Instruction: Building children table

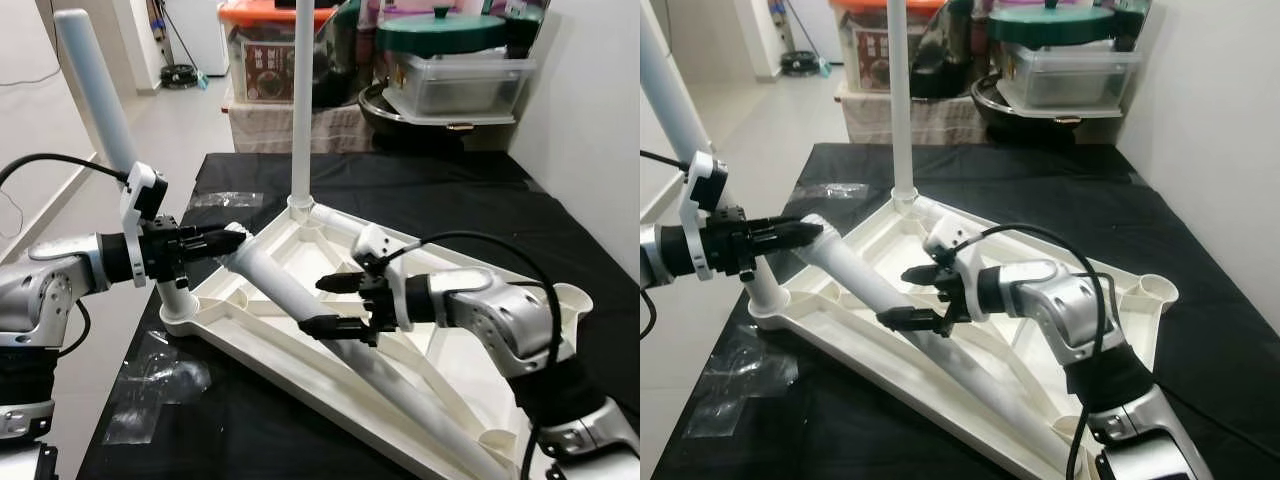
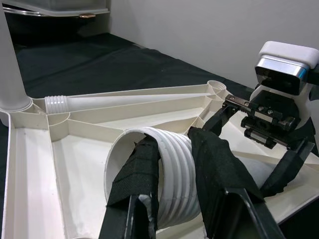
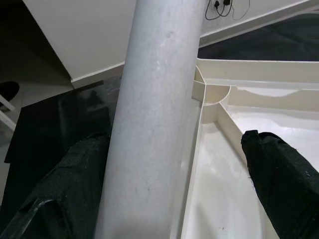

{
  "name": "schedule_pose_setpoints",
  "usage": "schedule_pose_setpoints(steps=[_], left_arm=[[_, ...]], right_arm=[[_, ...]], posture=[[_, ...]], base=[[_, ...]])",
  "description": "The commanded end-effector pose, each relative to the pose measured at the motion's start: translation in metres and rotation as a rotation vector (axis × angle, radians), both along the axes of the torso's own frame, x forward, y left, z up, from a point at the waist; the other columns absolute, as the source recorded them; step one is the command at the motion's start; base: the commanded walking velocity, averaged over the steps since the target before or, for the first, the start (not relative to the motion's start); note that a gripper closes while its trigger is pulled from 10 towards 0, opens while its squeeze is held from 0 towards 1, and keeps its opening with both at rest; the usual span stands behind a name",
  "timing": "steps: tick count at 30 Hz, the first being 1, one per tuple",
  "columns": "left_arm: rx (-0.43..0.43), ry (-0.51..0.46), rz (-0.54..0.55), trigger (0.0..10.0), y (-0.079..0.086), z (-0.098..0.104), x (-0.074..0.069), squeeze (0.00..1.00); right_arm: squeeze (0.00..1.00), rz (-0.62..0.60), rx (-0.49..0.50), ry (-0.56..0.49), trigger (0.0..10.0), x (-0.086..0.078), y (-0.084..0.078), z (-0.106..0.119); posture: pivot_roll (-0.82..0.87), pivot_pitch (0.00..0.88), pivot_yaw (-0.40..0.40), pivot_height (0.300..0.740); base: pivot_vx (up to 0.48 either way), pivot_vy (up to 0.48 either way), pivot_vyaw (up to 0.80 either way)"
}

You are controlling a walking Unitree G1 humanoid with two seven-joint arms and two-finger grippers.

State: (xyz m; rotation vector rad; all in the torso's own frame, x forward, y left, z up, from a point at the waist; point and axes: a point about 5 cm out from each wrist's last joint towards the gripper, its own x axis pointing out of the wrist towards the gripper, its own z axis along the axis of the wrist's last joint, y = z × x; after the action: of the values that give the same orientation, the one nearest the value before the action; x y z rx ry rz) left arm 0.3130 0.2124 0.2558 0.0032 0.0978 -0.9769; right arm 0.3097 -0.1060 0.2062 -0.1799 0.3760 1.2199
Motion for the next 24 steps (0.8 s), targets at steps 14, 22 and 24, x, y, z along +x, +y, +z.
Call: schedule_pose_setpoints(steps=[14, 22, 24], left_arm=[[0.034, -0.028, -0.029, 10.0, -0.01, 0.004, 0.005, 0.0], [0.04, -0.034, -0.032, 10.0, -0.01, 0.007, 0.005, 0.0], [0.041, -0.035, -0.031, 10.0, -0.01, 0.007, 0.005, 0.0]], right_arm=[[0.0, 0.023, -0.263, 0.108, 10.0, -0.005, 0.005, -0.036], [0.0, -0.028, -0.241, 0.133, 0.0, 0.004, 0.012, -0.043], [0.0, -0.03, -0.238, 0.134, 0.0, 0.004, 0.011, -0.043]], posture=[[-0.03, 0.0, -0.031, 0.74], [-0.02, 0.0, -0.036, 0.74], [-0.02, 0.0, -0.036, 0.74]], base=[[0.0, 0.0, 0.0], [0.0, 0.0, 0.0], [0.0, 0.0, 0.0]])
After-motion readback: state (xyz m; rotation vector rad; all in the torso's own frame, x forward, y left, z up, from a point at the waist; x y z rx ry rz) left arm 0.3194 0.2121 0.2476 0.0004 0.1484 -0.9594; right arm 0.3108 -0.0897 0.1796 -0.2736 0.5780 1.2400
